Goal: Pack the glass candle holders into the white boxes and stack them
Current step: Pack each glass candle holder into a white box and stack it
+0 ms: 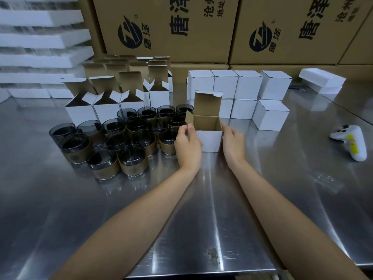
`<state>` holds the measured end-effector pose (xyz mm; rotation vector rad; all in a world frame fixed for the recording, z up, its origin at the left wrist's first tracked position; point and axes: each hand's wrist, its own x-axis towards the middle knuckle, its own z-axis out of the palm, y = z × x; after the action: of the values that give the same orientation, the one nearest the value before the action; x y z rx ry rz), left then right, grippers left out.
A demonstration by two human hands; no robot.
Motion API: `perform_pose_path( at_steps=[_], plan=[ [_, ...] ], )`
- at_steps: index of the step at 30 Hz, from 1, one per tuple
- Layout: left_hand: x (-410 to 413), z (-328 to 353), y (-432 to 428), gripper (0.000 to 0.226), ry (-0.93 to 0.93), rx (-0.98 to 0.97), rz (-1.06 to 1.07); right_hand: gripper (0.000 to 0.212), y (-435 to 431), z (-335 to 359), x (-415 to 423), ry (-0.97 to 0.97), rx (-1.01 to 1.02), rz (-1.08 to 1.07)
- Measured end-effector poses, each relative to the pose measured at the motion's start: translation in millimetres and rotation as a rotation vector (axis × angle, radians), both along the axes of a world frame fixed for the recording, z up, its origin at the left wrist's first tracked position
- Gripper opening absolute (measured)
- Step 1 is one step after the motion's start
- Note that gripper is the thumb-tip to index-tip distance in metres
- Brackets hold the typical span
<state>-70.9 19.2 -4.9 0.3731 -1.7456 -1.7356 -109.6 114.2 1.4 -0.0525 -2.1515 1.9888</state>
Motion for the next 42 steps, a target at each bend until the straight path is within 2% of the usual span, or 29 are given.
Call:
perform_pose_path(
  at_steps=[4,8,11,18,23,25,26,29,30,34,37,42],
  plan=[
    [-2,-2,0,0.029,-0.018,0.018,-0.001,0.038,-2,5,9,0.077,0.137,0.066],
    [1,1,2,0.014,0.004,0.028,-0.036,0.034,2,7,8,0.137,0.197,0.071],
    [5,2,3,0.05,0.048,-0.017,-0.072,0.032,3,10,8,0.132,0.242,0.045],
    [2,2,2,0.041,-0.009,-0.029,-0.185,0.029,8,8,8,0.161,0.261,-0.021],
    [3,1,0,0.063,-0.105,-0.075,-0.241,0.046,13,4,0,0.173,0.282,-0.042],
    [2,4,-1,0.061,-0.101,-0.068,-0.21,0.048,16,4,-2,0.167,0.266,-0.053],
    [1,5,-2,0.057,-0.102,-0.04,-0.2,0.045,18,6,-3,0.168,0.249,-0.055],
    [-1,7,0,0.044,-0.141,0.055,-0.21,0.015,23,12,-6,0.198,0.129,-0.043],
    [-1,8,2,0.04,-0.14,0.067,-0.223,0.018,25,15,-7,0.263,0.135,-0.029],
    [0,6,3,0.017,-0.121,0.057,-0.265,0.053,35,26,-4,0.483,0.307,0.115],
    [3,7,3,0.011,-0.121,0.032,-0.265,0.076,38,32,-5,0.466,0.327,0.201],
    [4,4,4,0.012,-0.129,-0.031,-0.279,0.079,42,34,-12,0.356,0.351,0.219]
  ],
)
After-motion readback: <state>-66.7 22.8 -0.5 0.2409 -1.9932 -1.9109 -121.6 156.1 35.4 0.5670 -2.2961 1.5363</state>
